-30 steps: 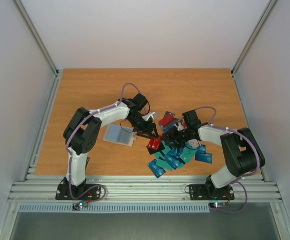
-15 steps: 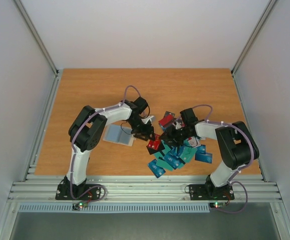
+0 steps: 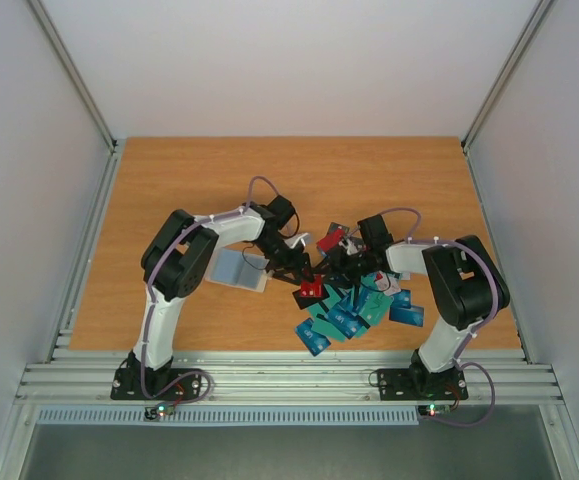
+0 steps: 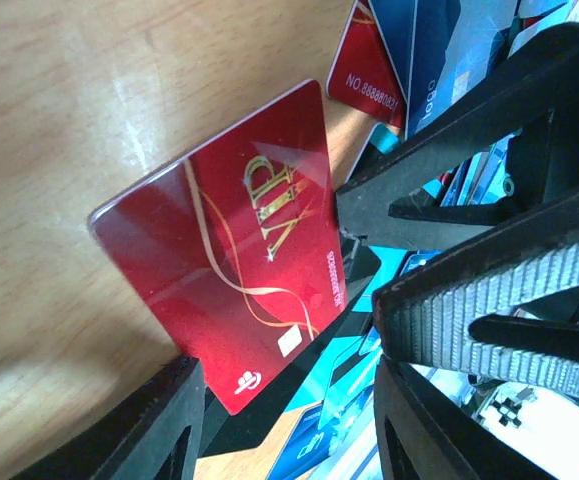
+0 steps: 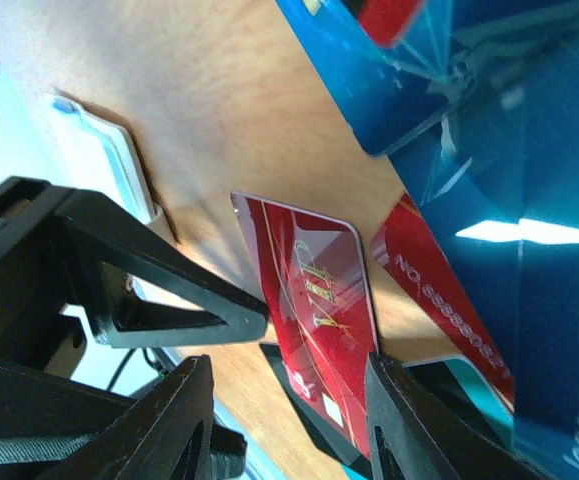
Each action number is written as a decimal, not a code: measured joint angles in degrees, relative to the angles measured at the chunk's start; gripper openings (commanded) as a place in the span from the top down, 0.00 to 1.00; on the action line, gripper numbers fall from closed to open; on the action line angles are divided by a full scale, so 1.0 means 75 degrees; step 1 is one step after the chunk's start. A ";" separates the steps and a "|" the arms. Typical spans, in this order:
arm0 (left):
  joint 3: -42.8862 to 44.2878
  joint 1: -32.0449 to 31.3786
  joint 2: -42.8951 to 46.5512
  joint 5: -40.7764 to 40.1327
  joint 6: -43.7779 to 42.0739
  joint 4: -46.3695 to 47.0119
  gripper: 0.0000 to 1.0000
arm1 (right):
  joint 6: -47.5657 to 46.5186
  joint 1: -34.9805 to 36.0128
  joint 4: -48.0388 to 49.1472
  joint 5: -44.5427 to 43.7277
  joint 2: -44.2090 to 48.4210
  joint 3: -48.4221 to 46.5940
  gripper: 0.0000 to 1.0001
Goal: Put the credit cards into the card holder
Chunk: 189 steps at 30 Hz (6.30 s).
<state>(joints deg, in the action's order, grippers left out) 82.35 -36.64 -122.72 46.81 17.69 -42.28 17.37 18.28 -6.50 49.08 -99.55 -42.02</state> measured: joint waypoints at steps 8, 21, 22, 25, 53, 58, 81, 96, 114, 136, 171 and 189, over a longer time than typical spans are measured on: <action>-0.0096 -0.0061 -0.0047 0.0332 0.0070 0.0233 0.52 | 0.0396 0.0052 0.1282 0.0245 -0.0020 0.0262 0.58; -0.0189 -0.0067 -0.0012 0.0382 0.0047 0.0236 0.52 | -0.0452 0.0009 -0.0358 0.0017 0.1335 0.0251 0.59; -0.0192 -0.0067 0.0020 0.0315 0.0044 0.0248 0.52 | -0.0670 0.0061 -0.0769 0.0009 0.1582 0.0195 0.59; -0.0306 -0.0070 0.0254 -0.0146 -0.0017 0.0251 0.52 | -0.1274 0.0143 -0.1877 -0.0149 0.2282 0.0067 0.59; -0.2159 -0.1218 0.1976 -0.1151 0.0833 0.1032 0.56 | 0.2130 0.1795 -0.4217 -0.1810 0.7248 0.3077 0.52; -0.2451 -0.1209 0.1912 -0.1099 0.0988 0.1139 0.56 | 0.3246 0.3057 -0.3532 -0.2617 0.6741 0.3153 0.51; -0.3573 -0.1212 0.2022 0.0210 0.1437 0.2652 0.57 | 0.5814 0.6219 -0.0901 -0.5313 0.4019 0.2696 0.48; -0.3867 -0.1518 0.2194 0.0160 0.1804 0.3118 0.57 | 0.6356 0.6452 -0.0860 -0.5715 0.4162 0.2853 0.68; -0.4214 -0.1556 0.2445 0.0038 0.2095 0.3576 0.57 | 0.6210 0.6610 -0.2530 -0.6237 0.4377 0.1985 0.86; -0.4170 -0.1778 0.3171 -0.1160 0.2474 0.2643 0.55 | 0.6341 0.6607 -0.2463 -0.6327 0.4829 0.1591 0.99; -0.2328 -0.1274 0.8486 -0.5549 0.5406 0.0662 0.46 | 0.3162 0.2224 -0.3072 -0.3719 0.5176 -0.2804 0.99; -0.2430 -0.1239 0.8244 -0.5094 0.6076 0.5584 0.51 | 0.3579 0.2226 -0.0248 -0.4150 0.5047 -0.3287 0.99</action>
<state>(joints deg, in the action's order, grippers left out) 64.12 -45.93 -60.88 8.60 63.26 -0.40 44.21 34.98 -8.36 17.96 -61.69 -66.67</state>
